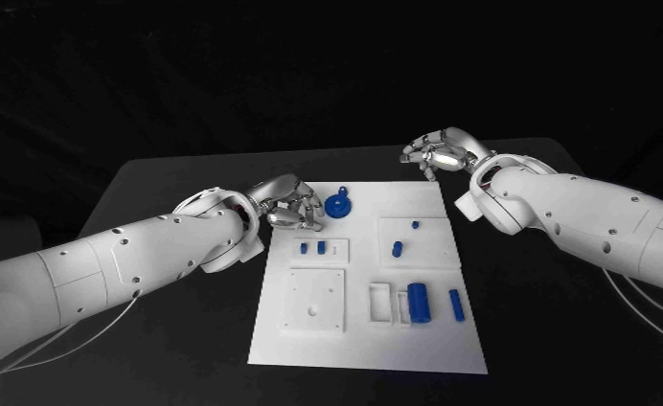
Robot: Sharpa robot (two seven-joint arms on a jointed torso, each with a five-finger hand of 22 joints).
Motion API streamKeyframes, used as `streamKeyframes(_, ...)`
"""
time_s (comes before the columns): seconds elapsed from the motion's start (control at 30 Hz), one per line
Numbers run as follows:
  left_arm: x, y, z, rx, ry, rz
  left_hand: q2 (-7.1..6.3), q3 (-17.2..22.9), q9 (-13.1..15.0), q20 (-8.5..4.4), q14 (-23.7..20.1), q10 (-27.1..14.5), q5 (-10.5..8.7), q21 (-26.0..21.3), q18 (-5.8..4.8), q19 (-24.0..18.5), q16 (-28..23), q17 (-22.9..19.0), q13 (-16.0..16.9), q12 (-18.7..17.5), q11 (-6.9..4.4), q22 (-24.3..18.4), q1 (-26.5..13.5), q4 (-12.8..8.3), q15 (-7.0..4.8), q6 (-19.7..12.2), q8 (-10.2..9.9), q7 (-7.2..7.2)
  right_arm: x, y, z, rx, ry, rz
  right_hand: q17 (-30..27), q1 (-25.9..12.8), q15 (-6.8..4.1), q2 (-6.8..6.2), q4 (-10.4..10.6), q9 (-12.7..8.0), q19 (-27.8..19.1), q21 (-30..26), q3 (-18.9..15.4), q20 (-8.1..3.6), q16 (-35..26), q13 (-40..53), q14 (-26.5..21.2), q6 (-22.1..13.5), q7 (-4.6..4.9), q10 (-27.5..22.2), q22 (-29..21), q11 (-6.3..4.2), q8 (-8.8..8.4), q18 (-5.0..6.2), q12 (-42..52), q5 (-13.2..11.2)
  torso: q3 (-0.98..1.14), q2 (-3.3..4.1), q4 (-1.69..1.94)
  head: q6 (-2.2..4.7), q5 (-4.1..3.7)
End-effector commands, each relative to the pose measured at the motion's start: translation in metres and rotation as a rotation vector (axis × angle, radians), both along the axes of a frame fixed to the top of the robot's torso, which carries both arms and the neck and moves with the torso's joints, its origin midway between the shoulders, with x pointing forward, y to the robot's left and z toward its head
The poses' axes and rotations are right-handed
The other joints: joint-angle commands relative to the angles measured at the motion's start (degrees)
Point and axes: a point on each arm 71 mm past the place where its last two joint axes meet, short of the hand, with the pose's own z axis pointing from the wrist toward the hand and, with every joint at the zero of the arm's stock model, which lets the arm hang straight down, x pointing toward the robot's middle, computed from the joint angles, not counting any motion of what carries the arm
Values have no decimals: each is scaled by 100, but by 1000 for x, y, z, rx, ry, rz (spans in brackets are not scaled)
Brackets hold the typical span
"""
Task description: Assemble the parts on the task board
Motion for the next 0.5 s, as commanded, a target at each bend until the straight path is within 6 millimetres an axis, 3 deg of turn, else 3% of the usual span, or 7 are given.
streamKeyframes(0.03,-1,-6,-1,62,-43,-60,36,4,9,-238,-29,58,-25,-22,45,-44,-30,-6,-11,-38,-8,19,13,-38,5,18,26,-8,0,2,1,4,-5,9,-5,-49,5,14,1,-5,35,-22,25,-19,39,-7,-43,2,31,-36,11,-14,34,253,22,25,0,2,-3,-5,3)
streamKeyframes(0.43,1,-5,-4,116,-34,-51,76,-3,10,-256,-16,176,-50,0,40,-25,22,9,6,22,-43,27,10,-41,-27,16,60,-14,0,1,0,4,-5,8,-5,-49,5,15,1,-6,37,-25,25,-19,40,-10,-43,2,31,-37,14,-14,35,253,24,25,-3,0,2,-10,-19)
streamKeyframes(0.5,1,-5,-5,121,-30,-53,76,-24,11,-273,-4,266,-64,21,37,-6,77,32,77,170,-86,34,8,-49,-69,28,87,-34,0,1,0,4,-5,8,-5,-49,5,14,1,-6,37,-25,25,-19,40,-10,-43,2,31,-37,14,-14,35,253,24,25,-5,2,0,-14,-21)
